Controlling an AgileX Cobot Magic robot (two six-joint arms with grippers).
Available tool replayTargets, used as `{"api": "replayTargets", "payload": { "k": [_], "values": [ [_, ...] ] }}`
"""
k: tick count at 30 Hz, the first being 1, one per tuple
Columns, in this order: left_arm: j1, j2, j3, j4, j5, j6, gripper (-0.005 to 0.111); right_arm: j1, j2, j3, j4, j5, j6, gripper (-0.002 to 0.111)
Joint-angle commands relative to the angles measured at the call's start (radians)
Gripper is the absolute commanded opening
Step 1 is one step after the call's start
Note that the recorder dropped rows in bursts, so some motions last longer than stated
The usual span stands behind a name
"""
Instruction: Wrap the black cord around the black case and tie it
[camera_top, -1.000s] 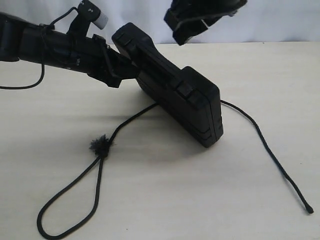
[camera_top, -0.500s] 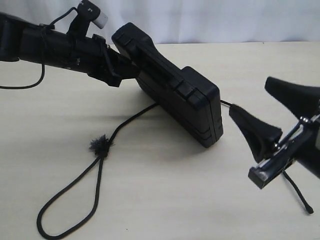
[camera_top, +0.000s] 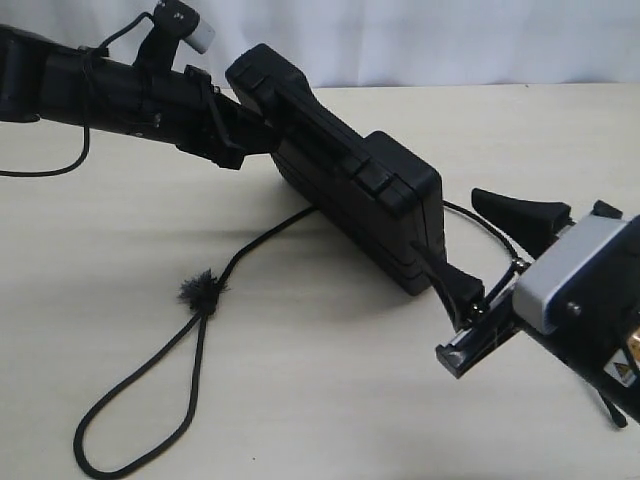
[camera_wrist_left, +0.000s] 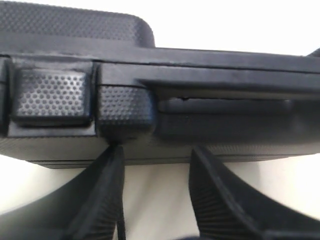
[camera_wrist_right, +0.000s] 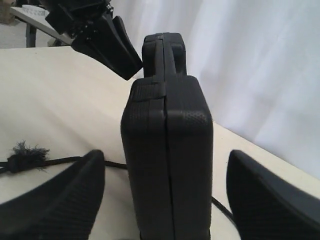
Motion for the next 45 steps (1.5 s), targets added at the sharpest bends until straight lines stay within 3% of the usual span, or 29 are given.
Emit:
{"api": "replayTargets", "payload": {
  "k": [1, 10, 20, 22, 26, 32, 36, 41, 45],
  "values": [
    [-0.001, 0.000, 0.001, -0.014, 0.004, -0.003, 0.042, -0.001, 0.125, -0.068, 0.021, -0.049, -0.047, 0.065],
    [-0.001, 0.000, 0.001, -0.014, 0.004, -0.003, 0.042, -0.001, 0.306, -0.250, 0.005, -0.047, -0.047, 0.065],
    [-0.001, 0.000, 0.001, -0.015, 0.002, -0.003, 0.042, -0.001, 0.448, -0.338, -0.011, -0.051, -0.041, 0.063],
    [-0.001, 0.000, 0.001, -0.015, 0.000, -0.003, 0.042, -0.001, 0.457, -0.338, -0.012, -0.055, -0.036, 0.049],
    [-0.001, 0.000, 0.001, -0.015, 0.000, -0.003, 0.042, -0.001, 0.457, -0.338, -0.012, -0.051, -0.007, 0.005],
    [0.001, -0.051, 0.001, 0.041, -0.041, -0.095, 0.042, -0.001, 0.457, -0.338, 0.010, -0.055, 0.046, 0.004],
    [0.001, -0.121, 0.001, 0.262, -0.112, -0.215, 0.042, -0.001, 0.457, -0.338, 0.069, -0.062, 0.049, 0.004],
    [-0.002, -0.149, -0.001, 0.713, -0.154, -0.653, 0.039, -0.001, 0.457, -0.338, 0.143, -0.080, 0.049, 0.004],
    [-0.002, -0.149, -0.001, 1.069, -0.015, -0.992, 0.009, -0.001, 0.457, -0.338, 0.148, -0.104, 0.049, 0.004]
  ]
}}
